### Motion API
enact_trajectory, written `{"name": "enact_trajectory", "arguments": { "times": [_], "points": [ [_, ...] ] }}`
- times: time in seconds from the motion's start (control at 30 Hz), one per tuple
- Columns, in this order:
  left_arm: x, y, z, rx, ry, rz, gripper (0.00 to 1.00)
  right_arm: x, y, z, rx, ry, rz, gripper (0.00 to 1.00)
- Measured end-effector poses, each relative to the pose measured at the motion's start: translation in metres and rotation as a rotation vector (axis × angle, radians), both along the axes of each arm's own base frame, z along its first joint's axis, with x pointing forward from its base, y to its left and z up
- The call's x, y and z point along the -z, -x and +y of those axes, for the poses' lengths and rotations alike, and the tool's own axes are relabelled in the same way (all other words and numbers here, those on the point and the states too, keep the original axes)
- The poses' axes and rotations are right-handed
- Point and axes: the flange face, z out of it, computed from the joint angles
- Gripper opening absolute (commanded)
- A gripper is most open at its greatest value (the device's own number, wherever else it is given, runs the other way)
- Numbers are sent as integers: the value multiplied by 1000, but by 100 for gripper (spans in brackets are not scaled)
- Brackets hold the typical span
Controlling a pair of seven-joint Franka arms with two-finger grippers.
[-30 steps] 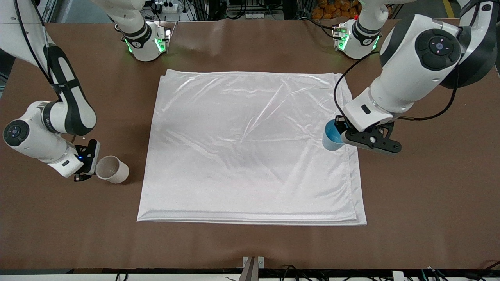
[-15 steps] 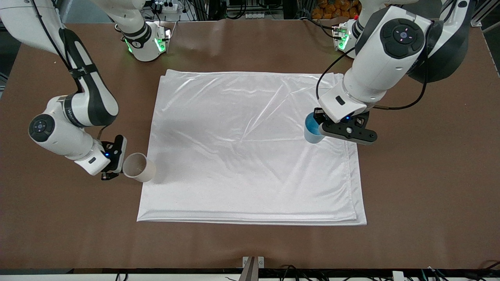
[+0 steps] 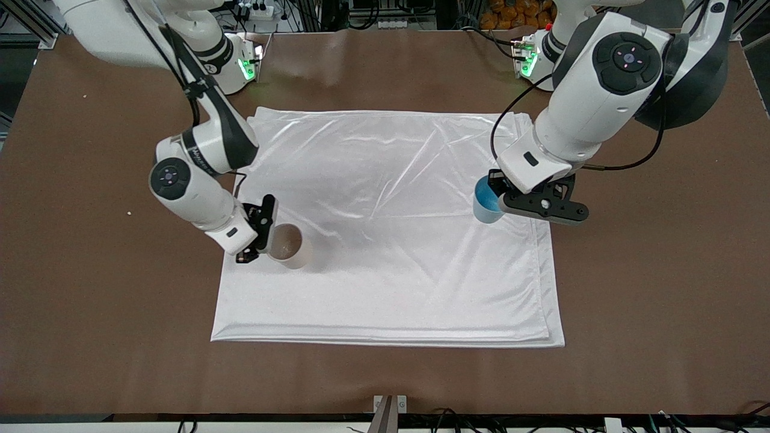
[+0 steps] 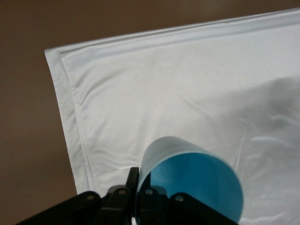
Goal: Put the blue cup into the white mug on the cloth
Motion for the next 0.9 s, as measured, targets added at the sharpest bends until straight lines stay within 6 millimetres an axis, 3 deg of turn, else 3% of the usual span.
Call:
{"name": "enact_trajectory", "arguments": {
  "times": [0.27, 0.53, 0.9],
  "points": [
    [1, -2, 4, -7, -4, 5, 0, 4, 30, 68, 36, 50, -6, 1],
    [2, -2, 4, -7, -5, 6, 0, 25, 61, 119, 40, 60, 28, 2],
    [4, -3, 6, -9, -8, 12, 0, 59, 75, 151, 9, 73, 44, 6]
  ]
}}
